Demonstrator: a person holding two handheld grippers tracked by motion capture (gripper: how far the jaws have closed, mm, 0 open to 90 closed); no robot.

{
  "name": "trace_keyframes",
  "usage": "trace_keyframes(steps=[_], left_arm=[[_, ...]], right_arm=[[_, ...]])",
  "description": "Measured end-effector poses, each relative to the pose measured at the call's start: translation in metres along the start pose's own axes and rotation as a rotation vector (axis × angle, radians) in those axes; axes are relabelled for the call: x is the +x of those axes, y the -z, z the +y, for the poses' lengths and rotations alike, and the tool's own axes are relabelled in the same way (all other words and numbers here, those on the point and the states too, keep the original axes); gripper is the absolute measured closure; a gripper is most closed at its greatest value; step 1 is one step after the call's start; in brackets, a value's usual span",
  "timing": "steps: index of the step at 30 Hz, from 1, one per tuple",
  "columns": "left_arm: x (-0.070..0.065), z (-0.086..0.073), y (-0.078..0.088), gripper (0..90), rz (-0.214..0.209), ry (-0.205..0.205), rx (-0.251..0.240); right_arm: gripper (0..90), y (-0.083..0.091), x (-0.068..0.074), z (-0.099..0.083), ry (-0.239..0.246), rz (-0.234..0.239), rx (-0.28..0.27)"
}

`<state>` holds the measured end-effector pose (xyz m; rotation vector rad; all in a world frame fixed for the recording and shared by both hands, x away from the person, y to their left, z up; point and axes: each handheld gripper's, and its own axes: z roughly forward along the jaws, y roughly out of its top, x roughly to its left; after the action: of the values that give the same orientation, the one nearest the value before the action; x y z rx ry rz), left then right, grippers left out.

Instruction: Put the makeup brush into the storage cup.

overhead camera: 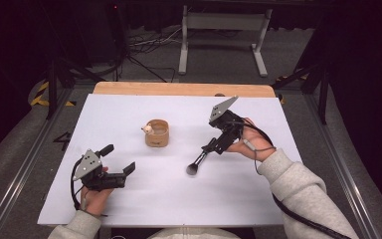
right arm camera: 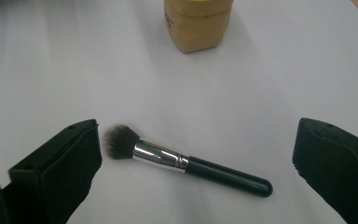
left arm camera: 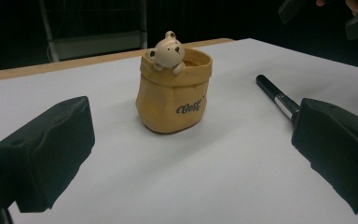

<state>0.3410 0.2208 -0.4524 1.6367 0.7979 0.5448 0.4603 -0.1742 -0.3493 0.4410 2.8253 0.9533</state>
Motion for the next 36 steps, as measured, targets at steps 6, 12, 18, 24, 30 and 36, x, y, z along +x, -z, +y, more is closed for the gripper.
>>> trace_keyframes(steps=[6, 12, 18, 24, 30, 36], left_arm=[[0.000, 0.000, 0.000, 0.0, -0.001, 0.002, 0.006], [0.001, 0.000, 0.000, 0.0, 0.003, 0.001, 0.003], [0.001, -0.001, 0.000, 0.0, 0.004, 0.009, 0.006], [0.001, -0.001, 0.000, 0.0, 0.003, 0.009, 0.010], [0.002, -0.001, 0.000, 0.0, -0.001, 0.012, 0.011], [0.001, -0.002, -0.001, 0.0, 0.005, 0.009, 0.019]], right_arm=[[1.3, -0.003, -0.002, 0.004, 0.003, 0.022, 0.043], [1.3, -0.008, -0.003, 0.008, 0.021, 0.037, 0.097], [1.3, -0.015, -0.007, 0.009, 0.039, 0.044, 0.150], [1.3, -0.023, -0.009, 0.012, 0.051, 0.039, 0.205], [1.4, -0.030, -0.010, 0.013, 0.067, 0.045, 0.242], [1.4, -0.039, -0.012, 0.012, 0.082, 0.064, 0.251]])
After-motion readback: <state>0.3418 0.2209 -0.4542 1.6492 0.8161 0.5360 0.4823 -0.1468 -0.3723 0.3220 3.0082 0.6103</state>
